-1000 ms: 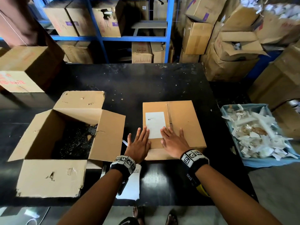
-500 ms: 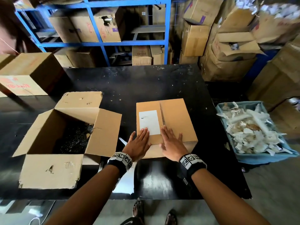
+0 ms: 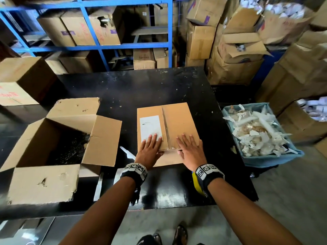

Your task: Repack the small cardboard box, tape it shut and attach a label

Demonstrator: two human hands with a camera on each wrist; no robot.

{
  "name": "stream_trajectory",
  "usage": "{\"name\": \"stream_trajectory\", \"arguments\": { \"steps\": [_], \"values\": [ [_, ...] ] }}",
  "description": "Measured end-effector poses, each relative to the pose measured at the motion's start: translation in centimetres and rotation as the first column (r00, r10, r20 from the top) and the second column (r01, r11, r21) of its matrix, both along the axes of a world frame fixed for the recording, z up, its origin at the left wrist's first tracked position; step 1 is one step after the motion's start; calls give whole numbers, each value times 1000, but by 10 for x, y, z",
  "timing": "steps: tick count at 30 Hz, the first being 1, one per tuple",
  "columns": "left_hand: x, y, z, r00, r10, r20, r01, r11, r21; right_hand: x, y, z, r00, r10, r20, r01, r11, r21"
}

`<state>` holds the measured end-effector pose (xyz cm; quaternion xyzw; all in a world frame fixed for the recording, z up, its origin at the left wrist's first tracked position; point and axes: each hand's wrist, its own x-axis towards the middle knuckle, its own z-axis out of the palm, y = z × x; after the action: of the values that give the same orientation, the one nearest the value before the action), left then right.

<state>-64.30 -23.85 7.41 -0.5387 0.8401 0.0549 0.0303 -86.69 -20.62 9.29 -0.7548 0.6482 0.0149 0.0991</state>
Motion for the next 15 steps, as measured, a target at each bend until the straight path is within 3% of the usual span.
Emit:
{"name": "stream_trajectory", "arguments": {
  "steps": [5, 15],
  "values": [
    [18, -1, -5, 998, -62, 17, 62, 998, -19, 17, 17, -3, 999, -52, -14, 52, 999, -12],
    [19, 1, -4, 999, -32, 2, 32, 999, 27, 20, 17, -4, 997, -63, -41, 64, 998, 26]
  ]
}}
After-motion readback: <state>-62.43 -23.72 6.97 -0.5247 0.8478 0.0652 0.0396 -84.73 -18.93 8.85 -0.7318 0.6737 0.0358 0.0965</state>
